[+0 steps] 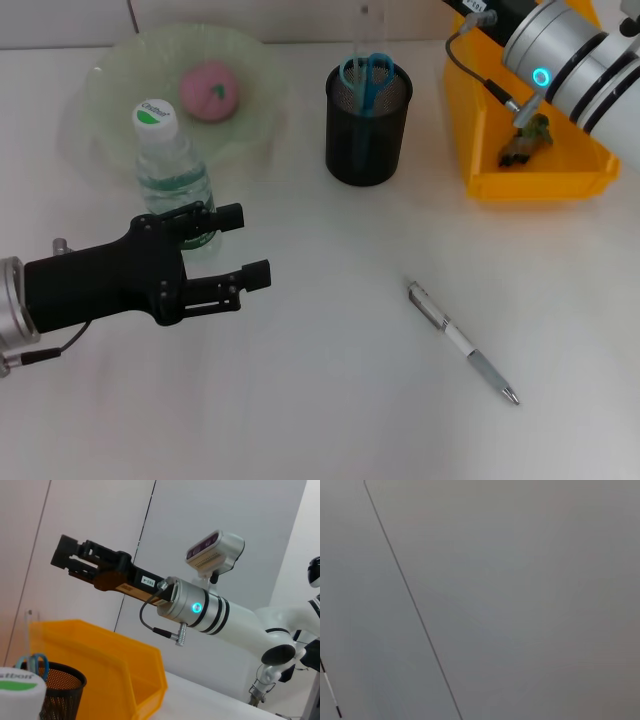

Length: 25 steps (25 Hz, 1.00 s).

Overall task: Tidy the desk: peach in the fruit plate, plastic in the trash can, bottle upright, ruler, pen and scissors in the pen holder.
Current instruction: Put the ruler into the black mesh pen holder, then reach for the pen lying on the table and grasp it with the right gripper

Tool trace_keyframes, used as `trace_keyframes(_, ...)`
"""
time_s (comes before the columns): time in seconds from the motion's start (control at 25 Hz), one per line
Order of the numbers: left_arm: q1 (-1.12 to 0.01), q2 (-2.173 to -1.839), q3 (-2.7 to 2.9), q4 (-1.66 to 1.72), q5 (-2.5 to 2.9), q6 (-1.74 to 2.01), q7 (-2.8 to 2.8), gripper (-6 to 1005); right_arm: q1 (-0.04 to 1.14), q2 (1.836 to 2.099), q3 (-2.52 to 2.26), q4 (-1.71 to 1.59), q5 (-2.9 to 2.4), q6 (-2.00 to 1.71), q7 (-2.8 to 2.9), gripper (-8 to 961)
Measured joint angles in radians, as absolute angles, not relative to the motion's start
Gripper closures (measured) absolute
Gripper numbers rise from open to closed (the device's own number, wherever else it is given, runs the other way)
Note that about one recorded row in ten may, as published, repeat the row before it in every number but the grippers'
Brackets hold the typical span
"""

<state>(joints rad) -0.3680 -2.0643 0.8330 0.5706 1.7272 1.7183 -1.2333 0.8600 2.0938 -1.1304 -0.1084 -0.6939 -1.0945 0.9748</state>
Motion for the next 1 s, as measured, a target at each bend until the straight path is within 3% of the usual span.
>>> trace_keyframes(0.24, -0.368, -2.063, 0.835, 0.571, 1.734, 1.713, -1.233, 155, 0.794, 2.085, -1.167, -0.200, -0.726, -1.188, 1.069, 329)
trace_keyframes(0.28, -0.368, -2.063, 0.835, 0.571, 1.734, 1.713, -1.233, 155, 0.726, 2.077, -1.209, -0.334, -0.787, -1.195, 1.190, 294)
trace_keyframes(0.36, -0.368, -2.060, 0.844, 0.573, 1.750, 1.714, -1.233, 155, 0.692, 2.073, -1.222, -0.406, -0.830, -1.190, 1.258, 179)
trace_keyframes(0.48, -0.372, -2.058, 0.847, 0.579, 1.797, 1.722, -1.233, 155, 0.539, 2.044, -1.208, -0.810, -1.195, -1.196, 1.644, 179)
trace_keyframes(0.52, -0.372, -2.058, 0.847, 0.579, 1.797, 1.722, -1.233, 155, 0.539, 2.044, -1.208, -0.810, -1.195, -1.196, 1.644, 179)
trace_keyframes(0.6, -0.381, -2.058, 0.847, 0.582, 1.847, 1.726, -1.236, 155, 0.465, 2.045, -1.126, -1.145, -1.557, -1.320, 1.958, 178)
trace_keyframes(0.72, -0.384, -2.058, 0.848, 0.585, 1.861, 1.728, -1.239, 155, 0.454, 2.056, -1.054, -1.360, -1.794, -1.469, 2.172, 178)
trace_keyframes(0.88, -0.391, -2.058, 0.860, 0.596, 1.871, 1.741, -1.241, 155, 0.523, 2.068, -1.010, -1.695, -2.145, -1.838, 2.546, 180)
trace_keyframes(1.0, -0.395, -2.056, 0.861, 0.601, 1.871, 1.742, -1.240, 155, 0.551, 2.072, -1.014, -1.731, -2.192, -1.931, 2.623, 182)
